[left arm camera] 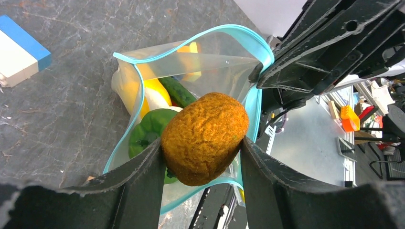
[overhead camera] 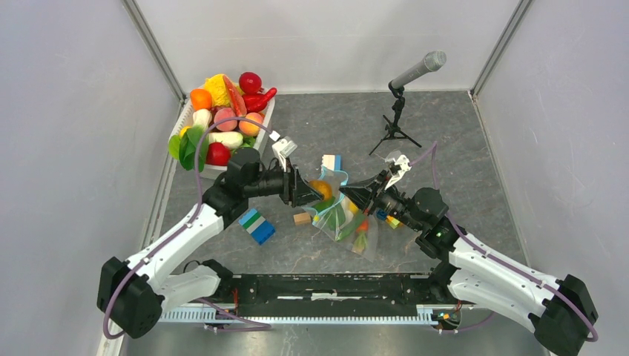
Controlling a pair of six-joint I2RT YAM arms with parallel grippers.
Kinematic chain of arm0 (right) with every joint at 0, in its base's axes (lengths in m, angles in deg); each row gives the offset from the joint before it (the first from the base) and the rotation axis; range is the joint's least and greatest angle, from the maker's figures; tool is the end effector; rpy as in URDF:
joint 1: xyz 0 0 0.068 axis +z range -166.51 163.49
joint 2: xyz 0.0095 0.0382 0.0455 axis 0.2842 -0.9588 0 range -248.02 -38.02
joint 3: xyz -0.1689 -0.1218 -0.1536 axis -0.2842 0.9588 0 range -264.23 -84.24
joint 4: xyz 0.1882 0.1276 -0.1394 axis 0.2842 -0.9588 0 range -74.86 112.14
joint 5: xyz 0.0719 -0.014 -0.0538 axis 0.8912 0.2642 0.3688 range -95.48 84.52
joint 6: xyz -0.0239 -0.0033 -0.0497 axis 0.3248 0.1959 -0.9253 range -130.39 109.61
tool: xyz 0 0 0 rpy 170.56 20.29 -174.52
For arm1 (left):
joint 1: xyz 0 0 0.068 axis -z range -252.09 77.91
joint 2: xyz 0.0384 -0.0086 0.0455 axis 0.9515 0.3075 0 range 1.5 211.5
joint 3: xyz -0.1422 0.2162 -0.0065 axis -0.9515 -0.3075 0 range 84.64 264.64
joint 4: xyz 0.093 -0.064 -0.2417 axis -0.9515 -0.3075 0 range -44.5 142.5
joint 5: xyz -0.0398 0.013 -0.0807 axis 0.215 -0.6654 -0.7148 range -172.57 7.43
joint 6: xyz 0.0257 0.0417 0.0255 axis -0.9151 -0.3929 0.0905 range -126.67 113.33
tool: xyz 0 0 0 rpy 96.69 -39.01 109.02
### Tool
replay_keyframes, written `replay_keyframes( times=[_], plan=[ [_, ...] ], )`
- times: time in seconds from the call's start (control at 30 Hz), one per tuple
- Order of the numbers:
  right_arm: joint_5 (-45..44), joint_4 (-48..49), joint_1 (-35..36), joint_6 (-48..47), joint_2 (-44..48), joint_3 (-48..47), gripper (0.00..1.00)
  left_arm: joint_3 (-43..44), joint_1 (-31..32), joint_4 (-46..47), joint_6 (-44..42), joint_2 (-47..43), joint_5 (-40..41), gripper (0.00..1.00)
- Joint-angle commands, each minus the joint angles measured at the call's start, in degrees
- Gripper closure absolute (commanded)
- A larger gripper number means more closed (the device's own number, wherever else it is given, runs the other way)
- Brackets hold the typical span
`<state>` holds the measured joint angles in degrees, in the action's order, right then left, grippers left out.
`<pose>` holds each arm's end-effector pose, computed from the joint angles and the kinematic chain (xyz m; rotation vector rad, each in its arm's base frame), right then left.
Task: Place the food in the zip-top bag and seal the zipper
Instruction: Place the fake fruit in the zipper food storage bag.
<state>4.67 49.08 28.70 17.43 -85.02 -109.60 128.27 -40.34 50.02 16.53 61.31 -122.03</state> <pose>0.1469 0.1577 0.2696 -0.3921 1.5426 1.1472 0.1997 -0.1517 0.2840 0.6531 1.9274 -1.2799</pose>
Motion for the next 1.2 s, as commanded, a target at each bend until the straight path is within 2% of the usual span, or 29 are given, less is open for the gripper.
replay_keyframes(
  times=[0.0,0.3,0.5,0.73,1.03,1.17],
  plan=[
    [0.8,4.9,0.0,0.4,0.6,-0.4,0.95,2.5,2.1,2.2,-1.6,2.4,2.8,0.61],
    [1.9,5.6,0.0,0.0,0.7,-0.3,0.95,6.8,9.2,4.2,-1.3,8.6,10.7,0.58],
    [0.7,7.6,0.0,1.0,2.0,1.0,0.95,8.4,11.6,6.3,0.2,12.3,10.3,0.37],
    [-2.7,7.6,0.0,1.2,4.3,2.5,0.95,8.3,11.9,6.3,-1.0,10.9,10.1,0.15],
    [-8.0,5.2,0.0,1.3,5.8,3.7,0.95,10.0,11.9,2.8,-3.4,7.2,10.6,0.14],
    [-9.0,3.7,0.0,0.0,6.5,3.3,0.95,13.3,11.8,-6.0,-9.5,3.9,20.3,0.11]
  ],
)
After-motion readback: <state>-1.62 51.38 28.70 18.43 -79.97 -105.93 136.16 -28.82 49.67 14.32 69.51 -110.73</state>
